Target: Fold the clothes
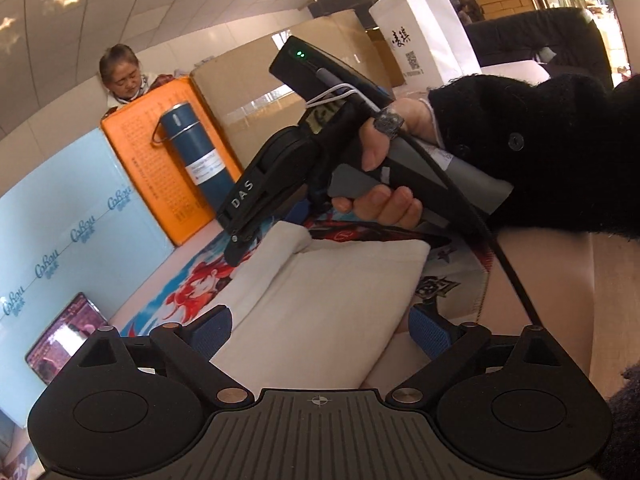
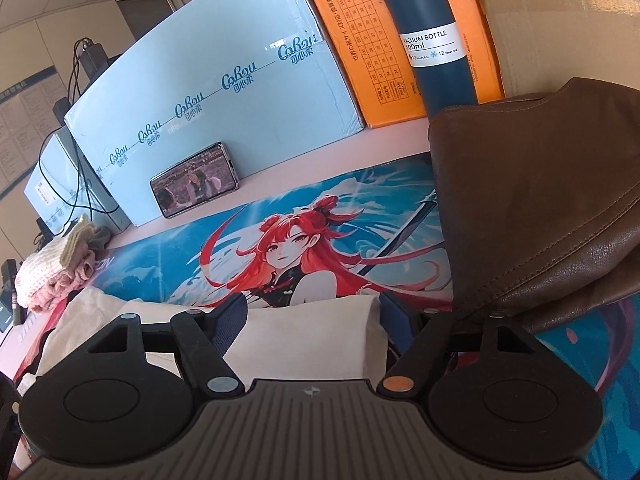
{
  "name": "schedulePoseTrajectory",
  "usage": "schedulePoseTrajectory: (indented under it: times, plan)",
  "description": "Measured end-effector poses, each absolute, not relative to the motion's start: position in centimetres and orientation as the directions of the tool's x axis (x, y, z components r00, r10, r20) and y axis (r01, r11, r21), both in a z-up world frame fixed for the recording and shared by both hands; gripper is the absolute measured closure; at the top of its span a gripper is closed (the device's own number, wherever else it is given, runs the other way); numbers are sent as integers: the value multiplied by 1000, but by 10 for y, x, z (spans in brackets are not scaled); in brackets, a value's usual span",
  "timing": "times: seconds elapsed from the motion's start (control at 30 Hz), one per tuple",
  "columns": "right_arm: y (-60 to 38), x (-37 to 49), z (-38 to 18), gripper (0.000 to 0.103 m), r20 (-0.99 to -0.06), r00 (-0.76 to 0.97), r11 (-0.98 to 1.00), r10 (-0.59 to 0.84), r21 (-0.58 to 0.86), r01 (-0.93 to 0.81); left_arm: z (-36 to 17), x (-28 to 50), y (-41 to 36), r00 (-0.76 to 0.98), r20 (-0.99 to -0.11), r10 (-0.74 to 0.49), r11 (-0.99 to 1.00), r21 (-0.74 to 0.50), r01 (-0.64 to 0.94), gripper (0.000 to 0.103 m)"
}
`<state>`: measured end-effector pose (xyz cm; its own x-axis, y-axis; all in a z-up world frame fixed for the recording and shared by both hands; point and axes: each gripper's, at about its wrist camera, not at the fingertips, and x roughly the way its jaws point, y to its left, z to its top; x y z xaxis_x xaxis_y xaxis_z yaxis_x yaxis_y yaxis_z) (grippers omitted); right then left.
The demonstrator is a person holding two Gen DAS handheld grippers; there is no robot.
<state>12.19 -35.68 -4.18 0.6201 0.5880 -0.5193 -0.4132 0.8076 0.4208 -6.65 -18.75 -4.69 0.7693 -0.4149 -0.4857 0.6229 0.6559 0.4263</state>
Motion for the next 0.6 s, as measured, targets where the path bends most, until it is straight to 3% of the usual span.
schedulePoseTrajectory:
  times: [0.27, 0.33, 0.37, 0.4, 0.43, 0.5, 0.6]
  plan:
    - [-351, 115, -42, 59, -521, 625, 813, 581, 394, -428, -49, -33, -210, 765, -509, -393, 721, 346, 600, 5]
    - [-350, 113, -42, 75, -521, 627, 815, 580, 386, -432, -47, -25, -208, 747, -524, -409, 732, 300, 611, 9]
    - [-349, 113, -42, 81, -521, 627, 815, 579, 383, -434, -46, -23, -206, 735, -530, -423, 732, 278, 622, 32]
    - [-349, 112, -42, 87, -520, 631, 818, 575, 382, -431, -46, -22, -204, 717, -540, -441, 728, 252, 638, 73]
    - [-349, 111, -41, 89, -516, 639, 821, 570, 385, -421, -45, -22, -202, 702, -545, -459, 722, 231, 652, 84]
    - [-350, 107, -35, 93, -501, 651, 820, 570, 398, -411, -43, -24, -197, 685, -542, -487, 715, 203, 669, 94]
    - [-344, 94, -18, 94, -467, 680, 822, 566, 381, -423, -35, -31, -181, 719, -482, -501, 748, 177, 640, 95]
